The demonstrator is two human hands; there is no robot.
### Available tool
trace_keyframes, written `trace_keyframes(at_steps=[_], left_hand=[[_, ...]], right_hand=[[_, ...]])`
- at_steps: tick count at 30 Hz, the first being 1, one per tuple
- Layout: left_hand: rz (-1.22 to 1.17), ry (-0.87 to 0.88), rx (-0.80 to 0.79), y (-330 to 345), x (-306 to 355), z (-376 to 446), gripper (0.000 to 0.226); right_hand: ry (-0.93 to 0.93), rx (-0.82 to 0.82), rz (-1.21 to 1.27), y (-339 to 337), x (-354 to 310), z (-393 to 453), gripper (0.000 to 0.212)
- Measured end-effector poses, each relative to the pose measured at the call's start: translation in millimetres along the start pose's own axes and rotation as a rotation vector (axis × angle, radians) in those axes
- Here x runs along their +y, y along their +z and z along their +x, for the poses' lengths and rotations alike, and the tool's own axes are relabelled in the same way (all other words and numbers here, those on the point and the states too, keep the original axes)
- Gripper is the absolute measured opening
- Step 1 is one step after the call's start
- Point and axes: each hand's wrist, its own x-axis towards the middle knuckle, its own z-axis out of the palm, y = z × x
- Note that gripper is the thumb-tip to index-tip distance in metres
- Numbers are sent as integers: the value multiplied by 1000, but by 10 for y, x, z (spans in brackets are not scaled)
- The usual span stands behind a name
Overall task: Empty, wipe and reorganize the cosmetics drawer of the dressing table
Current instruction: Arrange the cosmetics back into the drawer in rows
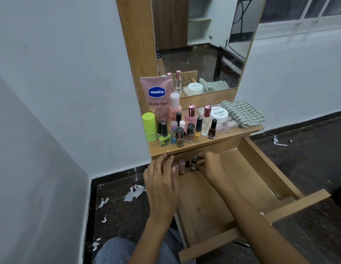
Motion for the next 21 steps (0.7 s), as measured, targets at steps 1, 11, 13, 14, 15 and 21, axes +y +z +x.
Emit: trace_keyframes(at_steps=[1,11,13,14,15,21], left_hand=[[8,6,15,-34,-17,63,28],[255,171,79,-109,25,643,61],[309,177,76,-96,53,732,70],[328,180,72,-90,60,772,72],[341,178,66,-86,62,807,72],[339,141,45,-71,27,893,59]], right_hand=[[-7,-5,-4,1,2,4,25],[2,95,111,-170,39,-99,30],[-30,163,166,-217,47,-148,29],[-55,199,192,-237,42,-165,27],[-81,234,215,-250,35,-177,25],[-202,364,320,-251,-27,-202,18]])
